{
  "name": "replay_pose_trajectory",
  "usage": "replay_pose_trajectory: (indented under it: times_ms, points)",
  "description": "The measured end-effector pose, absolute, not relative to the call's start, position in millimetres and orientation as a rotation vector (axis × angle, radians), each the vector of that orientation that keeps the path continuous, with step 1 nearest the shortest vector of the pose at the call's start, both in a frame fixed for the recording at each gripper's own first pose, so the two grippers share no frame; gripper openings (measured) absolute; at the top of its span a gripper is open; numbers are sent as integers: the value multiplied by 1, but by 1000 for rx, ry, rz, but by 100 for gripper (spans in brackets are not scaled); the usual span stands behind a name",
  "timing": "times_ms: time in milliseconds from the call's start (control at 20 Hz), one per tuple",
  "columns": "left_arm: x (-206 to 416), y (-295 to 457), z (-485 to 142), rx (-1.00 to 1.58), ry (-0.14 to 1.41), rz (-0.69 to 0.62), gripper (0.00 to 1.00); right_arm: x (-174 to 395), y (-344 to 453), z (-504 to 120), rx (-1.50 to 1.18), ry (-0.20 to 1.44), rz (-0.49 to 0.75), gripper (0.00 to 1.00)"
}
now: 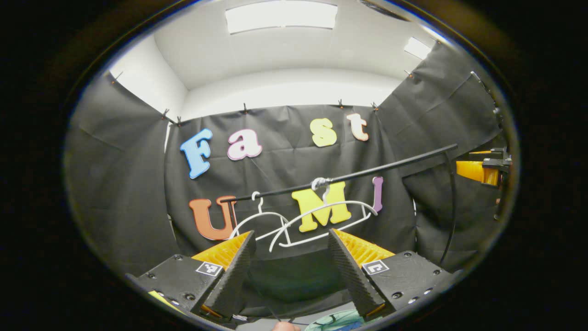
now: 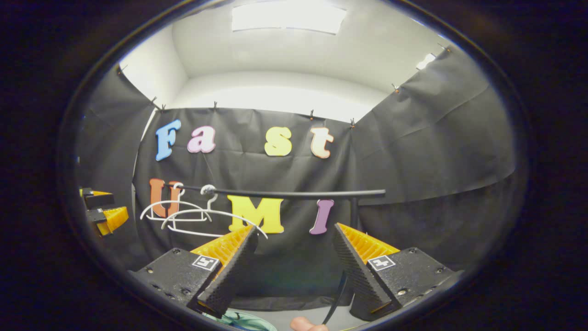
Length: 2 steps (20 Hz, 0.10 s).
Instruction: Grasp the clothes on the hanger with both hands and then place them into the laundry hamper below.
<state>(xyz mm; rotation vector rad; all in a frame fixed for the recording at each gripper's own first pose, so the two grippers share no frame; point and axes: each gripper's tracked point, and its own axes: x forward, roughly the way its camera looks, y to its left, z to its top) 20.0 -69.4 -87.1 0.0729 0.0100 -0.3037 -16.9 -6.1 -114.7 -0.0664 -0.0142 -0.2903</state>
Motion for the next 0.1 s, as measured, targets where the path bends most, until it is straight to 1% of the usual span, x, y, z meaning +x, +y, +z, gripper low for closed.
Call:
replay_pose_trajectory:
  times_ms: [100]
  points:
    - [-6,-72,-75,57,-4,-274,99,-35,-13,-105,-65,-39,-257,100]
